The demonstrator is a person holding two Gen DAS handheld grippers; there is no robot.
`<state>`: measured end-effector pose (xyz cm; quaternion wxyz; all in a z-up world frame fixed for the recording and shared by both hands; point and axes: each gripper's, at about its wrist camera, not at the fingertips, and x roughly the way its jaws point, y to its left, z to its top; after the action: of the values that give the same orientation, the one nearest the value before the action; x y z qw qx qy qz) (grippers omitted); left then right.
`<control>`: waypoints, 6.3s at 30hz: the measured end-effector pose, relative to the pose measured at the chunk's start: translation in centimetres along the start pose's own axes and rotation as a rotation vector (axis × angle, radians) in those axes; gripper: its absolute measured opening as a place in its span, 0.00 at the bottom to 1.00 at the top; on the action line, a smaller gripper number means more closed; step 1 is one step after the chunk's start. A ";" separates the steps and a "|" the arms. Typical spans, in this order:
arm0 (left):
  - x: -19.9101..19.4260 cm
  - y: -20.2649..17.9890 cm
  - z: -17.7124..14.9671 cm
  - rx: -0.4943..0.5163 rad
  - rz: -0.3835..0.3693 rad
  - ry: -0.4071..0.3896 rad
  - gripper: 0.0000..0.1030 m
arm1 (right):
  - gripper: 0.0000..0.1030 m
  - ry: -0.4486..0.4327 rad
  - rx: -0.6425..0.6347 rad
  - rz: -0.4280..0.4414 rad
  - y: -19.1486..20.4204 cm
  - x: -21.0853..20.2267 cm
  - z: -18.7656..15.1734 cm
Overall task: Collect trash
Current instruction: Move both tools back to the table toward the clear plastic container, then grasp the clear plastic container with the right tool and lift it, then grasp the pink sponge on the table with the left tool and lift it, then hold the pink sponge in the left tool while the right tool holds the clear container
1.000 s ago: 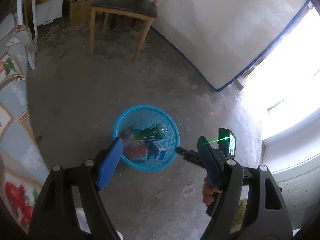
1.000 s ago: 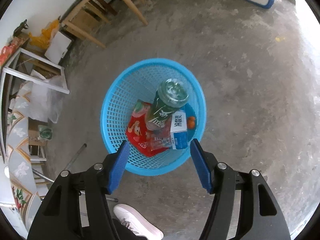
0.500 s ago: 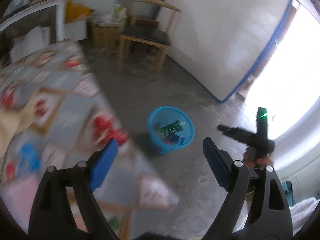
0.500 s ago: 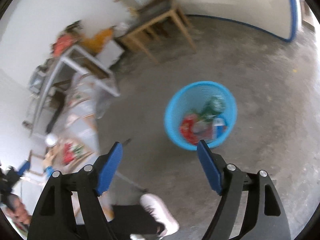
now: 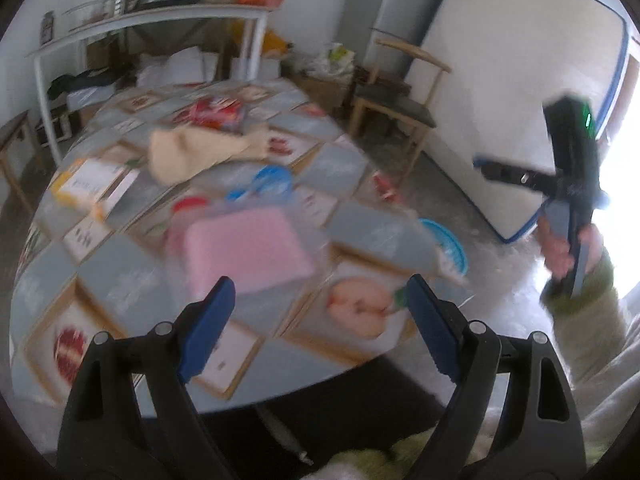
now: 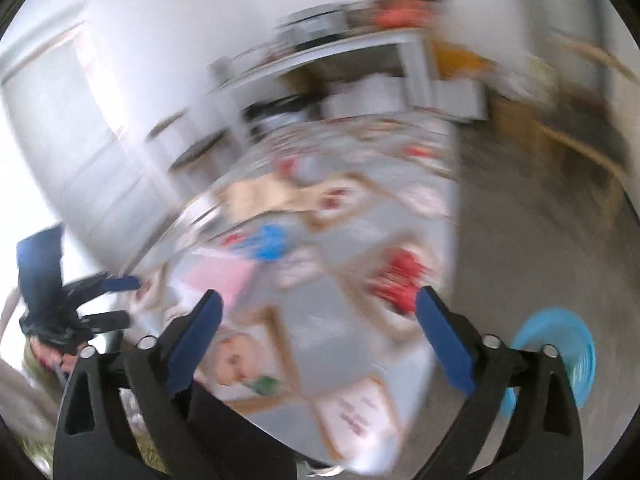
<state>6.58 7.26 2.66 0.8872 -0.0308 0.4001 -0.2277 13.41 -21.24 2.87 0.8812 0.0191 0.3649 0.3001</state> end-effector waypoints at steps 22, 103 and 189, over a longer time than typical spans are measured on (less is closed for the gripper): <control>2.6 6.0 -4.7 -0.052 -0.049 0.013 0.81 | 0.94 0.599 -0.904 0.118 16.6 21.2 3.9; 8.5 8.4 1.9 -0.164 -0.215 0.175 0.78 | 0.85 -0.015 0.447 0.166 -1.5 2.8 -1.1; 5.5 7.3 2.0 -0.278 -0.049 -0.070 0.83 | 0.85 -0.017 0.448 0.128 -0.8 2.1 -2.0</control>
<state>13.94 11.17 -1.51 0.8820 -0.1709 0.3957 -0.1908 13.71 -21.09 -0.14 0.8371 0.2398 0.4129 0.2668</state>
